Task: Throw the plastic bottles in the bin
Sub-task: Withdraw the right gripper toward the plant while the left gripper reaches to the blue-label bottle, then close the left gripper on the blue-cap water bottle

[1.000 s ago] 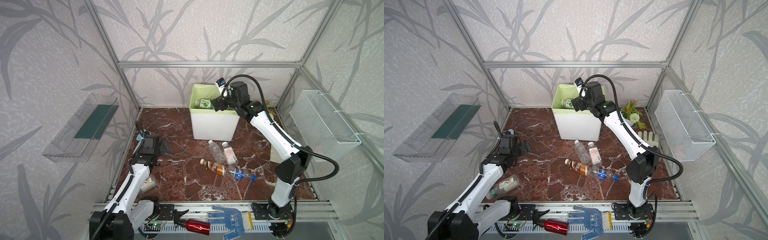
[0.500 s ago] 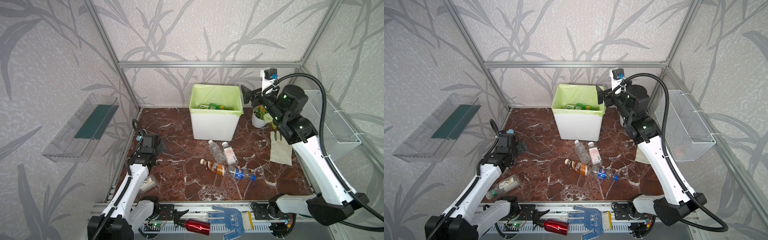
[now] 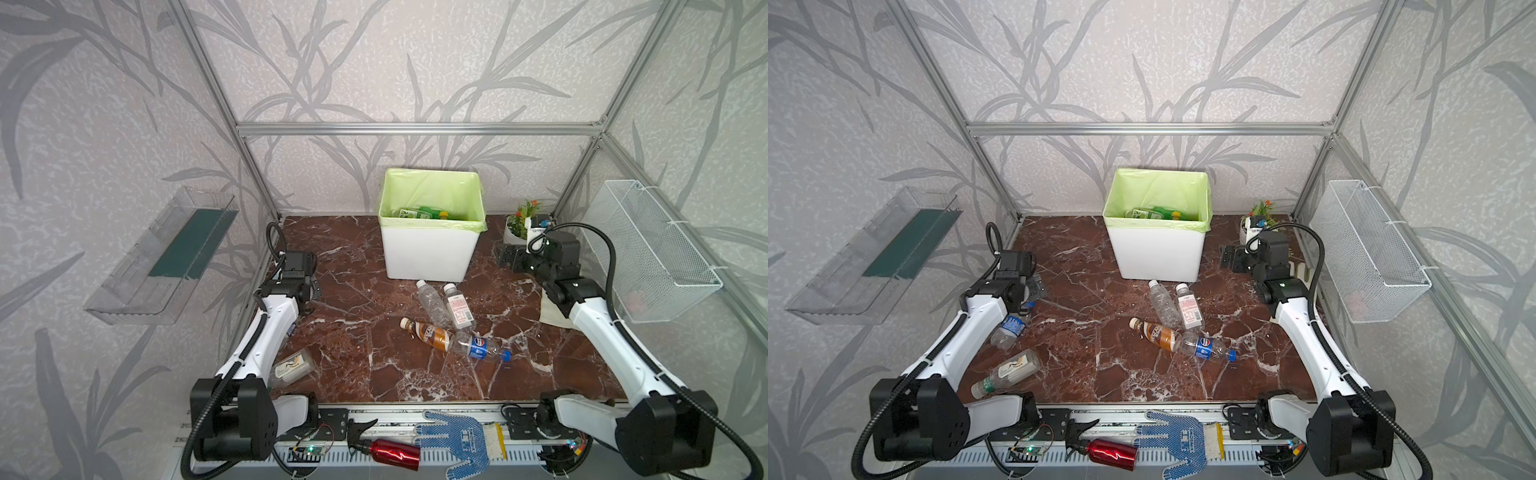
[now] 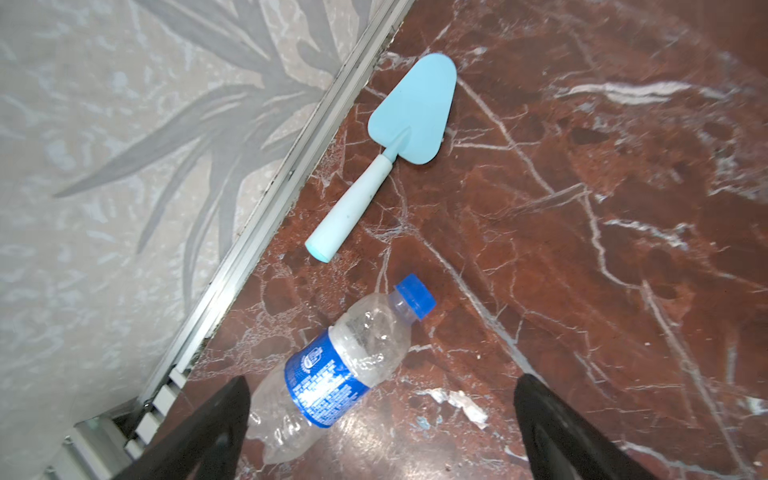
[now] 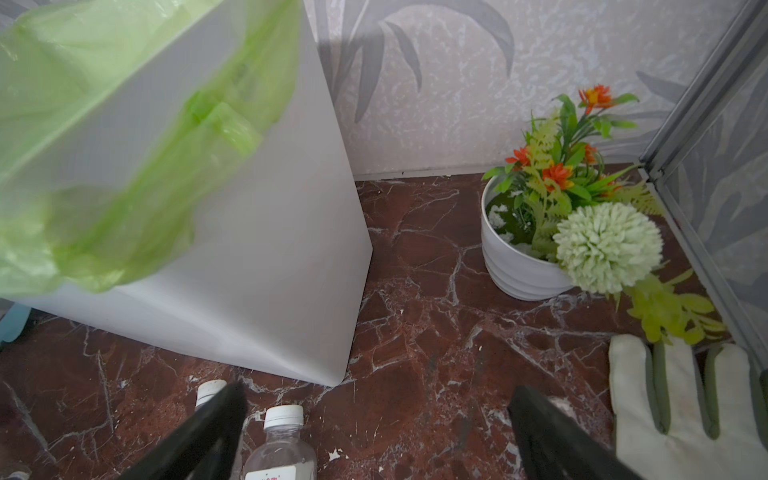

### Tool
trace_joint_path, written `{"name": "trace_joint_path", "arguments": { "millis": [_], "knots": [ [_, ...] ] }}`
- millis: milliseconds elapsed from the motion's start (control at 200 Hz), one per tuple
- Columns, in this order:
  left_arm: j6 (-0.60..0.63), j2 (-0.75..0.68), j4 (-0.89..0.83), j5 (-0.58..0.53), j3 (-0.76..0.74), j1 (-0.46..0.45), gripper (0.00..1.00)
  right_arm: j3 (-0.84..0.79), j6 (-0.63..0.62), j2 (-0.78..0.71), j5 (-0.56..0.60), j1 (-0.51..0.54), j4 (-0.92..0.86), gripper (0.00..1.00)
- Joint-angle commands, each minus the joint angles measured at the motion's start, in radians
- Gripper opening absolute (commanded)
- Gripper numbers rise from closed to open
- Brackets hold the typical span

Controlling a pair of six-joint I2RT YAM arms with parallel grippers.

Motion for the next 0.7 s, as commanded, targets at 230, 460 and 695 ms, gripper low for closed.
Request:
{"name": "trace_joint_path", "arguments": {
  "millis": [230, 460, 695],
  "knots": [
    [0.467, 0.094, -0.179, -0.136, 0.05, 0.016, 0.99, -0.175, 0.142, -0.038, -0.146, -0.119, 0.117, 0.99],
    [0.539, 0.107, -0.116, 0.001, 0.007, 0.06, 0.97, -0.212, 0.145, -0.023, -0.19, -0.182, 0.138, 0.99],
    [0.543, 0.209, -0.092, 0.054, -0.017, 0.076, 0.9, -0.206, 0.143, 0.005, -0.221, -0.209, 0.154, 0.99]
  ]
}}
